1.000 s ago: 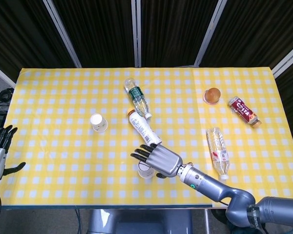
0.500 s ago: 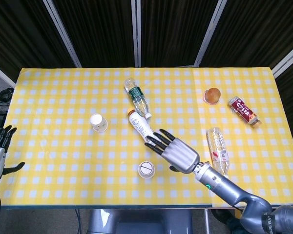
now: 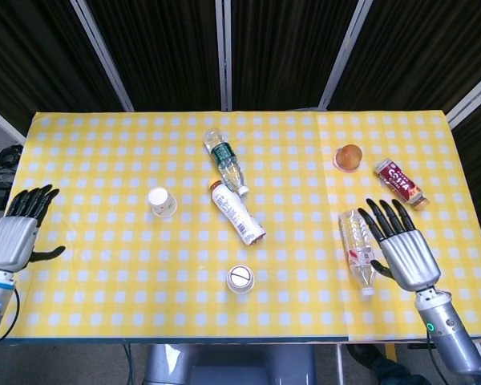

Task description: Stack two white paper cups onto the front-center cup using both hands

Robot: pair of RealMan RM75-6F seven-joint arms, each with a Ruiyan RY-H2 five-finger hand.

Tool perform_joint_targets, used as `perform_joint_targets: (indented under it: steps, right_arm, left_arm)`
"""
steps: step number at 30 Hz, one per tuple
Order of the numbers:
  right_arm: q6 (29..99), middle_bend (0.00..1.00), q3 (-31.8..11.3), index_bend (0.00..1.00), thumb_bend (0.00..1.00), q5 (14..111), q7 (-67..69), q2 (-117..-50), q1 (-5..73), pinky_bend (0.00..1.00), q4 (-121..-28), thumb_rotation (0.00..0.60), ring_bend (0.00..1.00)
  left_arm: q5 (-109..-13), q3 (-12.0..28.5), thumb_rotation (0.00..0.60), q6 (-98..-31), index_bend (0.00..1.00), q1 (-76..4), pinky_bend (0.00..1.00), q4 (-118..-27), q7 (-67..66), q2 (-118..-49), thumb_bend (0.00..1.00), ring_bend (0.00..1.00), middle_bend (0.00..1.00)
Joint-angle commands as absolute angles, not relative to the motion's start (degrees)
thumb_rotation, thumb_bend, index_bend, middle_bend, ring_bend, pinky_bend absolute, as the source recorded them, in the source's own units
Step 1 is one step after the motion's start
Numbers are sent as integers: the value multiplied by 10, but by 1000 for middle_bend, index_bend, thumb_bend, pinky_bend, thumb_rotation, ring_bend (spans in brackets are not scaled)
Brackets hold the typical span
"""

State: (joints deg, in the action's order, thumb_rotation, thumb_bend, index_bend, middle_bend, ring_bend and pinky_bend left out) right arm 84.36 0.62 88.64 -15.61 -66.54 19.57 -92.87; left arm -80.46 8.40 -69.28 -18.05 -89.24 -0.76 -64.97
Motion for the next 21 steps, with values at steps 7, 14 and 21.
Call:
perform_joint_targets:
  steps: [7,14,21]
  right_arm:
    - [863,0,4,0,0,868,-150,-696,161,0,-895,600,0]
    - [857,0,-12,0,0,857,-143,-697,156,0,-875,600,0]
    - [845,0,-21,0,0,854,-133,-696,154,0,-866,600,0]
  left_arm:
    - [-738,151,600,-479,0,-370,0,-824,-65,-701,0,0,0]
    - [-641,155,600,-366,47,-475,29,-696,-121,-822,0,24,3]
    - [-623,146,600,-351,155,-508,266,-635,-122,-876,57,236,166]
